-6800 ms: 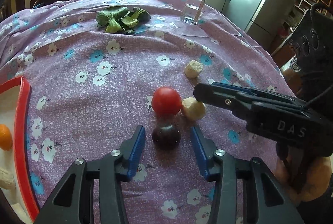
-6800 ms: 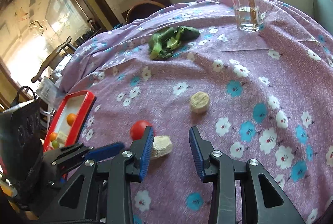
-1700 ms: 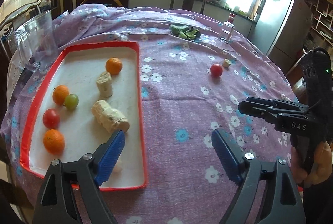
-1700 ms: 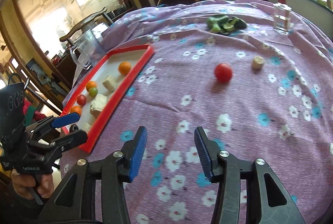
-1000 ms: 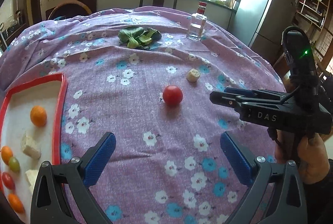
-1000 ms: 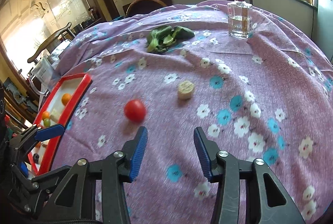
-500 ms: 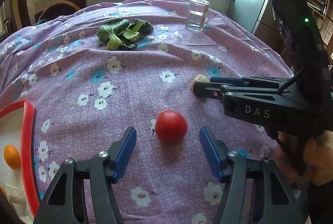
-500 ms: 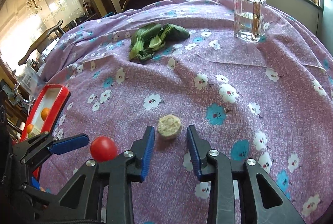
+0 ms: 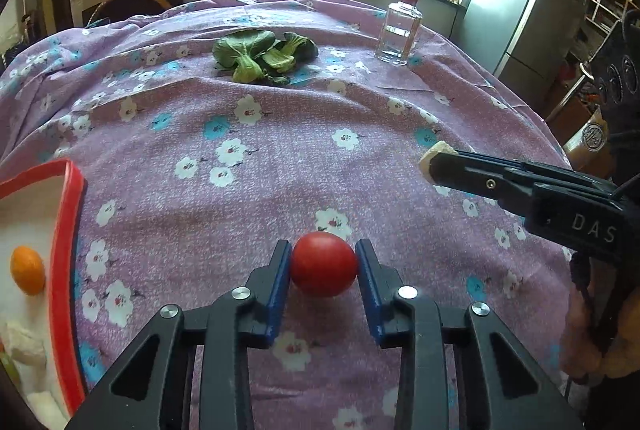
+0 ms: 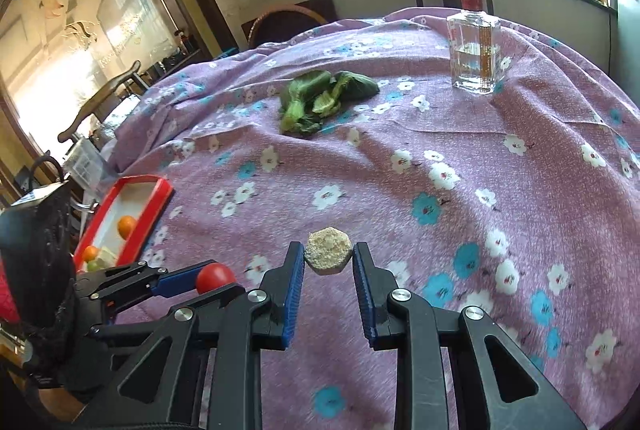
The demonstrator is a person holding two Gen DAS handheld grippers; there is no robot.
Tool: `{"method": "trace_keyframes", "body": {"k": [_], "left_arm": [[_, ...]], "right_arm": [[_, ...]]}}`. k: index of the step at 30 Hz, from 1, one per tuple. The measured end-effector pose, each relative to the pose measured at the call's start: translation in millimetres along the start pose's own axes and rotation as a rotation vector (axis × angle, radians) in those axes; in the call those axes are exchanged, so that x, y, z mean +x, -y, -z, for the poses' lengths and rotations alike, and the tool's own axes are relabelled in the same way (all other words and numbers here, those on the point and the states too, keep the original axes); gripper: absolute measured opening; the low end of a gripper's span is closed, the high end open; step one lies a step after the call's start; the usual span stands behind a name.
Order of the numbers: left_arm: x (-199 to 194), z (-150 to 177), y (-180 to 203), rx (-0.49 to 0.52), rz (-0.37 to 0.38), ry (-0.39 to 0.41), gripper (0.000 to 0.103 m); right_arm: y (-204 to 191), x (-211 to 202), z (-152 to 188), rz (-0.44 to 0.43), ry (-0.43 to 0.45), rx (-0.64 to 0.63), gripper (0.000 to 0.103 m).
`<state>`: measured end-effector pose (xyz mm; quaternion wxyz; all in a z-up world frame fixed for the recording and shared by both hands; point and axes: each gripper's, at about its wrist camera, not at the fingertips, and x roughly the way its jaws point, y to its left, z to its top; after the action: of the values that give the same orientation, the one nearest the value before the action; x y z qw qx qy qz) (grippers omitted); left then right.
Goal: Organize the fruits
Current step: 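Close left tool on the red tomato while right tool grasps the round bread piece, then carry the tomato with left tool while right tool carries the bread piece to the tray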
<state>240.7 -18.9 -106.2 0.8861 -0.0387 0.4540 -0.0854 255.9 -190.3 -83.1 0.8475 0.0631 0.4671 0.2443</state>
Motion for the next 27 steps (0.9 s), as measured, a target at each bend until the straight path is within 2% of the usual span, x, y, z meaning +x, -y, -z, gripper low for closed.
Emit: {"method": "trace_keyframes", "body": {"k": [16,27], "left_arm": [[-129.0,67.5,-27.9,-0.091,-0.042,0.101,0.032],[-178.7,98.2,-41.0,-0.129,-0.046,0.14,0.032]], "right_arm": [[-72.7,-42.3,47.4,-0.114,0.004,-0.039,0.025],[-119.9,-45.7,62.0,-0.156,-0.013,-0.092,0.025]]}}
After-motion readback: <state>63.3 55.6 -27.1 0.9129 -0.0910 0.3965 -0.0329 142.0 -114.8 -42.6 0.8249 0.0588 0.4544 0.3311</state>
